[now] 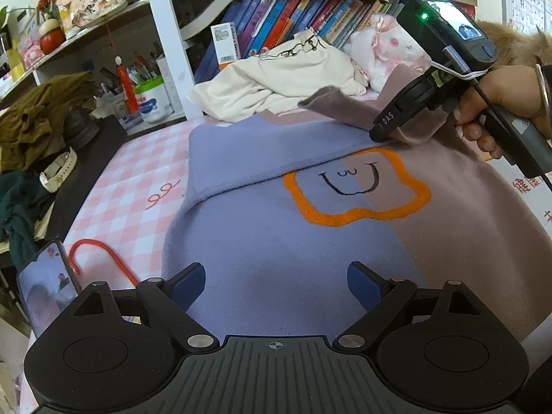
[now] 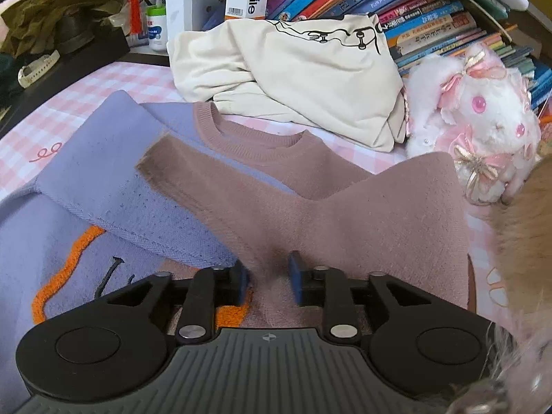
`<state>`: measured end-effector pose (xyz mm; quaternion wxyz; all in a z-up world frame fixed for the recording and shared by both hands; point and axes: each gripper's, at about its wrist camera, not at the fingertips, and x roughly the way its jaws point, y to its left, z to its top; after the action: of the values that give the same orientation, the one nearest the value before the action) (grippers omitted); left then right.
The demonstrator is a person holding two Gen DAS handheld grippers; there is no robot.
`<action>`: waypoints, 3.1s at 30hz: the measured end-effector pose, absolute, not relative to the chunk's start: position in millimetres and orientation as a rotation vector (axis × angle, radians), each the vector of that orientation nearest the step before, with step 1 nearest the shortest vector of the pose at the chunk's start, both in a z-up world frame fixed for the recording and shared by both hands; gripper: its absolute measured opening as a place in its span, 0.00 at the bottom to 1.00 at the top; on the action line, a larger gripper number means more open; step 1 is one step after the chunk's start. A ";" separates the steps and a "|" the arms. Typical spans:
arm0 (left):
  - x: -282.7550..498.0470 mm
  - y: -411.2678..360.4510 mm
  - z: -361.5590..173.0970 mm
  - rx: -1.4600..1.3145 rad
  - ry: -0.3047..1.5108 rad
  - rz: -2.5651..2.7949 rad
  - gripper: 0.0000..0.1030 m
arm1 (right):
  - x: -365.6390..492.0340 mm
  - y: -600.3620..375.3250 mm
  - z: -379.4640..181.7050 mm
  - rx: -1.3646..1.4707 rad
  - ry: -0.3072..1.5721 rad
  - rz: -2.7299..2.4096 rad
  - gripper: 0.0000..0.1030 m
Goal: Fold clothes
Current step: 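Fold the pink sleeve across the body over the lavender sleeve, open right gripper, then grasp the sweater hem with the left gripper while the right gripper grasps the pink hem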
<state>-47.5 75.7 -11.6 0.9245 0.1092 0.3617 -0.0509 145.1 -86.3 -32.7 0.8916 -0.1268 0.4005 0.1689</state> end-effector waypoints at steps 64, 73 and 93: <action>-50.3 103.7 -5.2 0.224 0.748 -0.072 0.90 | 38.2 -137.4 -10.2 -0.003 0.897 0.267 0.58; -49.9 120.4 -2.7 0.153 0.757 -0.056 0.90 | -21.5 -159.2 -21.4 0.058 0.903 0.118 0.58; -69.2 133.3 -6.5 0.089 0.823 -0.134 0.88 | -88.4 -162.3 -30.5 0.150 0.922 0.040 0.41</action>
<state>-69.2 133.3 -6.5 0.9134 0.0432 0.3996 -0.0652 -88.4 -162.3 -30.5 0.8928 0.0721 0.4442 0.0194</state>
